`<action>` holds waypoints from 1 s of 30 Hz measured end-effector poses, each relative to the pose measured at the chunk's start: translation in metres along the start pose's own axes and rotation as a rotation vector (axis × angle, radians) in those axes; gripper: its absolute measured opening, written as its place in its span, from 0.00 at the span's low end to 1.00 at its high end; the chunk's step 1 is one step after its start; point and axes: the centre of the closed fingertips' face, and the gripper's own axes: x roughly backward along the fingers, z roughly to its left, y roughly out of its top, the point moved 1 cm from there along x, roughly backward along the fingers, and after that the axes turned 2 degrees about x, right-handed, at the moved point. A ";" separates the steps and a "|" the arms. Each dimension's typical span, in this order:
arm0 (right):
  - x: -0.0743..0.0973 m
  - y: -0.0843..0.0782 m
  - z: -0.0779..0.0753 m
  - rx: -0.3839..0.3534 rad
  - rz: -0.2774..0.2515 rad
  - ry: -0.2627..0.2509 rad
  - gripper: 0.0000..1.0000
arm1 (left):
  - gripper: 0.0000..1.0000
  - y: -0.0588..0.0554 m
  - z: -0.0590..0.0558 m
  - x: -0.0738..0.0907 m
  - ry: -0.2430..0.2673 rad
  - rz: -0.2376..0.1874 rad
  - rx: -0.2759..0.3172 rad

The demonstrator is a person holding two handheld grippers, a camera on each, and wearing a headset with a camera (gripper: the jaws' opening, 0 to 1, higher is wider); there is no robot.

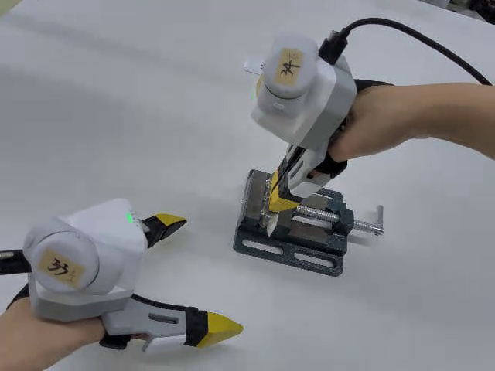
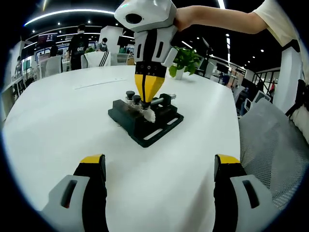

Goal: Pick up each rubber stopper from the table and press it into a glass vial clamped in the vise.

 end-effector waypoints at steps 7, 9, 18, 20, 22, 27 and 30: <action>0.001 -0.002 0.001 0.007 -0.003 -0.016 0.00 | 0.92 0.006 -0.001 0.000 0.002 -0.009 -0.007; 0.000 -0.001 -0.001 -0.004 -0.007 -0.017 0.00 | 0.92 0.008 -0.002 0.000 0.003 -0.010 -0.016; 0.001 -0.002 0.001 -0.025 0.010 -0.024 0.00 | 0.92 0.022 -0.002 0.000 0.001 -0.019 -0.052; 0.001 -0.002 0.000 -0.035 0.007 -0.018 0.00 | 0.92 0.027 -0.001 0.001 0.002 -0.020 -0.060; 0.001 -0.002 -0.001 -0.038 0.005 -0.015 0.00 | 0.92 0.030 0.001 0.002 0.011 -0.015 -0.079; 0.001 -0.003 -0.001 -0.036 0.003 -0.016 0.00 | 0.92 0.037 0.002 0.005 0.019 -0.013 -0.097; 0.001 -0.003 -0.001 -0.045 -0.009 -0.020 0.00 | 0.92 0.038 0.005 0.005 0.024 -0.013 -0.103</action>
